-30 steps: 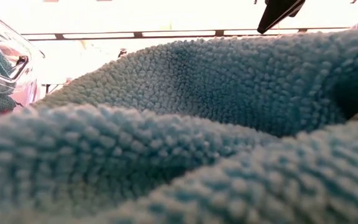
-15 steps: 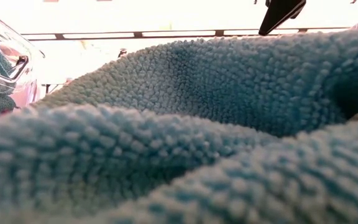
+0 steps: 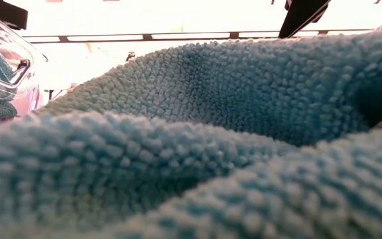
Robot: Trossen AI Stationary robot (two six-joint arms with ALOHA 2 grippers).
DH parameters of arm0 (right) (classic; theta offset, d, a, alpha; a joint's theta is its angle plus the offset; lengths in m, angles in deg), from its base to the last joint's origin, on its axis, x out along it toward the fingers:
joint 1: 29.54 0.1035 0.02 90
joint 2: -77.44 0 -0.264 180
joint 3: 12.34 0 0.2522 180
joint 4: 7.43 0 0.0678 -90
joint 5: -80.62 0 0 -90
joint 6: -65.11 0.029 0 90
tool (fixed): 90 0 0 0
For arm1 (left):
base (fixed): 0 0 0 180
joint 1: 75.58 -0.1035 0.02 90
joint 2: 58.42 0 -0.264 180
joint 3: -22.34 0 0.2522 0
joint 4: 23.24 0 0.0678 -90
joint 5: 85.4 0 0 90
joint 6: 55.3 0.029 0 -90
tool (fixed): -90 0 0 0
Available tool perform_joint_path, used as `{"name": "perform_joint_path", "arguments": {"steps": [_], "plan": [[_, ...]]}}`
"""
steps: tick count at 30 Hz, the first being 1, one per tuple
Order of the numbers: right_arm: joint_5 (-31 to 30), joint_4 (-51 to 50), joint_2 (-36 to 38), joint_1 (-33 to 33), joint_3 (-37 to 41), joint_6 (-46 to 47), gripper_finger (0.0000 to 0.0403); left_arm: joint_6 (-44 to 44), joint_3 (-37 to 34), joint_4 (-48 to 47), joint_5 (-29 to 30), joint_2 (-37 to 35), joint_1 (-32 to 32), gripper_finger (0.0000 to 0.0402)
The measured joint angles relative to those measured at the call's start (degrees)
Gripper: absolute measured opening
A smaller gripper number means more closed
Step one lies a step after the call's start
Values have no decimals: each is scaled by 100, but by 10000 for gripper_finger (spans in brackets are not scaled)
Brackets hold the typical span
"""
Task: Sort microfiber towel by color & place in baskets
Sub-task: Put the blue microfiber towel into the left transparent bin
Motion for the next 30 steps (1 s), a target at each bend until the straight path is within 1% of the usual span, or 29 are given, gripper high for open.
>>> {"name": "perform_joint_path", "arguments": {"steps": [4,11,16,19,21,26,28,30], "plan": [[0,3,0,0,0,1,73,332,-31,3,9,191,0,166],[-2,20,0,0,0,1,73,379,-31,25,116,630,0,166],[-4,34,0,0,0,27,73,702,-31,33,116,895,0,166],[-12,44,0,0,0,212,73,789,-30,130,117,1007,0,166],[-15,45,0,0,0,338,73,1189,-29,399,118,1033,0,166],[-15,62,0,0,0,345,73,2995,-27,1160,153,1018,0,166],[-15,64,0,0,0,345,73,3690,-27,1288,161,1014,0,166],[-15,66,0,0,0,345,73,4111,-27,1258,214,1013,-4,166]]}}
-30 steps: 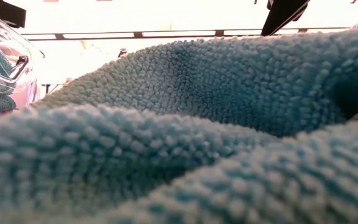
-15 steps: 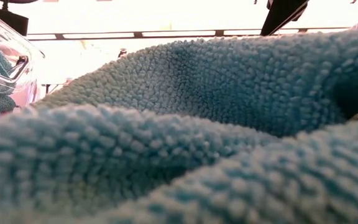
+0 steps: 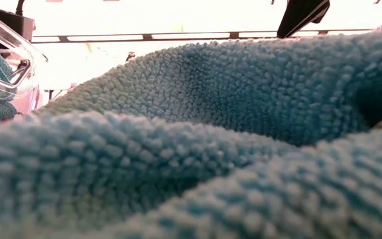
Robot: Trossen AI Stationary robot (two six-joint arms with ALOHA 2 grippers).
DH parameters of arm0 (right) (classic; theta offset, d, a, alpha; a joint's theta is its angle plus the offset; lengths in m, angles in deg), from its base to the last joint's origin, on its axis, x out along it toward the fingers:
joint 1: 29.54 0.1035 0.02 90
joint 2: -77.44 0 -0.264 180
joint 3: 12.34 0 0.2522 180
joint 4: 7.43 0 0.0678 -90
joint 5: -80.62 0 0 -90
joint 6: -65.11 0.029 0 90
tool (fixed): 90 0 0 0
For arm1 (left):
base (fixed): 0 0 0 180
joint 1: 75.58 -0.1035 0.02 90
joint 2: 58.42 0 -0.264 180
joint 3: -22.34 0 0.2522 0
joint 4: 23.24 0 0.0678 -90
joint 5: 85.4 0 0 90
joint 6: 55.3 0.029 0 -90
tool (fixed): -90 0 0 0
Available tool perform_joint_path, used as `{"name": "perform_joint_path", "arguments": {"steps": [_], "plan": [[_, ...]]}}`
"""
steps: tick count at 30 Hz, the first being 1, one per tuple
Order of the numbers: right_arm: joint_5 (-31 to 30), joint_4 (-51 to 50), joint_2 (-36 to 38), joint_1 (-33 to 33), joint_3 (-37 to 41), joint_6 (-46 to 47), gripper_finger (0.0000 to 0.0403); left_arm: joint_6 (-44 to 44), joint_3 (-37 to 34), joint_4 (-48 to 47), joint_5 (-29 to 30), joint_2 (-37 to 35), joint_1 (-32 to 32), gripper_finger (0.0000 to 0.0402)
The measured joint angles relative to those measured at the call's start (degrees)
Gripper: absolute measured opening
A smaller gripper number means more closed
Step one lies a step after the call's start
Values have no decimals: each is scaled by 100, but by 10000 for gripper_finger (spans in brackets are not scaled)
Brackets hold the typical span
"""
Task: Sort microfiber towel by color & place in baskets
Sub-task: Put the blue microfiber towel into the left transparent bin
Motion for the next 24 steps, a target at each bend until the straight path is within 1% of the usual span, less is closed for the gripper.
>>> {"name": "perform_joint_path", "arguments": {"steps": [2,5,9,14,17,19,22,24], "plan": [[0,4,0,0,0,0,73,126,0,-63,101,-3,-24,166],[-2,9,0,0,0,-8,73,59,0,-155,242,-10,-95,166],[-47,17,0,0,0,-148,73,-250,0,-147,393,-11,-167,166],[-409,10,0,0,0,-424,73,-735,9,-155,389,-11,-210,166],[-747,-15,0,-1,0,-614,73,-1227,138,-280,268,-11,-288,166],[-908,-26,0,-18,0,-776,73,-1651,290,-514,49,-11,-388,166],[-946,-26,0,-97,0,-1049,73,-2233,583,-897,-151,-11,-520,166],[-946,-26,0,-191,0,-1152,73,-2428,772,-1059,-166,-11,-595,166]]}}
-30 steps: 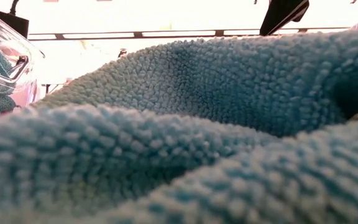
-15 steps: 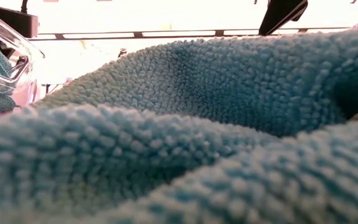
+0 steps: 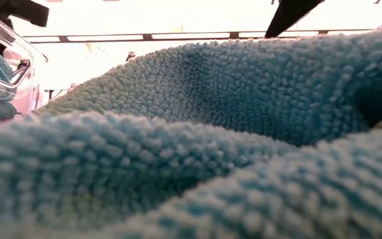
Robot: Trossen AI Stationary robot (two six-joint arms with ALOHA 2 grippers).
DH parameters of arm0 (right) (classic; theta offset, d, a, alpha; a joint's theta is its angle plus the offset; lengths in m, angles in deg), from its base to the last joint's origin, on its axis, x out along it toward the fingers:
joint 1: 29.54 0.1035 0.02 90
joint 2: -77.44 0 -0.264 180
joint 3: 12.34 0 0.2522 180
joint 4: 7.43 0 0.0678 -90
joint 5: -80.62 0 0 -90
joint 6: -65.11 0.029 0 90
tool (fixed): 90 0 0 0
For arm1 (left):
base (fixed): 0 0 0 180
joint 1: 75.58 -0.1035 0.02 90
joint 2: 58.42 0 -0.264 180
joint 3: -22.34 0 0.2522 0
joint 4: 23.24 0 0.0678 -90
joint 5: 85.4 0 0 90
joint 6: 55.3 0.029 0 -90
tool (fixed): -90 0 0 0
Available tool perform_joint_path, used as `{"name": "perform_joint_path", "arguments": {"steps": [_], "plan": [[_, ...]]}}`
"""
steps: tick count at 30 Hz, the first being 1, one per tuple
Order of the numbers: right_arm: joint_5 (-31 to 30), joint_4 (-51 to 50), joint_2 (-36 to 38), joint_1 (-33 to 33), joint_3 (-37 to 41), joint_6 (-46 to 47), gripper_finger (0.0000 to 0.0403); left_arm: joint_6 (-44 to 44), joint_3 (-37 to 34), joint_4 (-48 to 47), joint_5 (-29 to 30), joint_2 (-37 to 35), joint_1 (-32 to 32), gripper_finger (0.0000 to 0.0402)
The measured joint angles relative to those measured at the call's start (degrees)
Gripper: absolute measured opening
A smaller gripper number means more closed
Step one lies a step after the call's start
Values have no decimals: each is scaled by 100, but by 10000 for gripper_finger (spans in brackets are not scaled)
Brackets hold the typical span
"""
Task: Sort microfiber towel by color & place in baskets
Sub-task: Put the blue microfiber towel into the left transparent bin
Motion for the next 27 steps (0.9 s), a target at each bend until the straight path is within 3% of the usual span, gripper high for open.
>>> {"name": "perform_joint_path", "arguments": {"steps": [6,11,17,21,27], "plan": [[-138,-9,0,-374,0,-76,73,-282,232,70,-197,-2,-287,166],[-256,-9,2,-752,0,-309,73,-265,18,82,-829,-2,-556,166],[-254,-15,2,-1121,0,-497,73,49,-225,168,-897,-2,-849,166],[-251,-11,2,-1298,0,-563,73,324,-681,679,-1032,-4,-1165,166],[-246,-9,2,-1468,0,-728,73,1500,-1315,1927,-1252,-4,-1753,166]]}}
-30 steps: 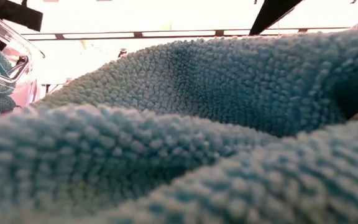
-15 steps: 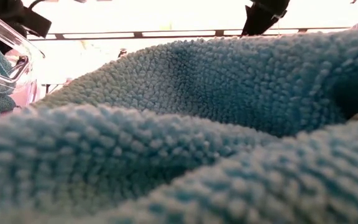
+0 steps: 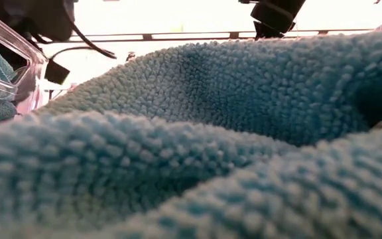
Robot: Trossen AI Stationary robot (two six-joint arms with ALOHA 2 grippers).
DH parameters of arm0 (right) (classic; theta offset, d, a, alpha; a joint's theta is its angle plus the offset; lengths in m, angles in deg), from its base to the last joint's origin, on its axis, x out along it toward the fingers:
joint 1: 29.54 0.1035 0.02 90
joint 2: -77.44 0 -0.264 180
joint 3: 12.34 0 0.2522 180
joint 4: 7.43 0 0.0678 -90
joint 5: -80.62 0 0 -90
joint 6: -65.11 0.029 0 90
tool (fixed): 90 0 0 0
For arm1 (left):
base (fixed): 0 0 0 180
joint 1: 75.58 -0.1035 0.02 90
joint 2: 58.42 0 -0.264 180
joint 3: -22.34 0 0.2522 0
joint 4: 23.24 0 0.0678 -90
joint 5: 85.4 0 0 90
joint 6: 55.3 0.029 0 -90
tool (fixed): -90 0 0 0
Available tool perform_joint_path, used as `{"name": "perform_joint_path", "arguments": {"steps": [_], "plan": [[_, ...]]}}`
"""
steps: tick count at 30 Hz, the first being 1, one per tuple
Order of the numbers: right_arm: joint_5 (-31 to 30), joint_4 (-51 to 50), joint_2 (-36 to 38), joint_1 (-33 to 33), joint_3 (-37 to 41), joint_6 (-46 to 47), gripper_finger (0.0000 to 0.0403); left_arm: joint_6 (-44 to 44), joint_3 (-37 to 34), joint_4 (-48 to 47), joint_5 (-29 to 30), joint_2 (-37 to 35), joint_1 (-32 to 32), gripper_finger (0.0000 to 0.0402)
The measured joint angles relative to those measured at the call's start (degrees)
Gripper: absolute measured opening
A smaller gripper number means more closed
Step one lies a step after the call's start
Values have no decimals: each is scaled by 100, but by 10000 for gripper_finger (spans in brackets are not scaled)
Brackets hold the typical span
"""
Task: Sort microfiber towel by color & place in baskets
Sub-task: Put the blue microfiber towel into the left transparent bin
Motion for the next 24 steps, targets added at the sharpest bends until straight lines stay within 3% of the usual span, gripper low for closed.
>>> {"name": "perform_joint_path", "arguments": {"steps": [10,15,24], "plan": [[8,0,0,-110,0,-46,73,1467,-409,656,1,-2,-918,166],[8,7,-1,-122,0,-72,73,2134,-730,1562,-299,-2,-1245,166],[8,7,-2,-144,0,-124,73,2693,-937,2122,-190,-9,-1514,163]]}}
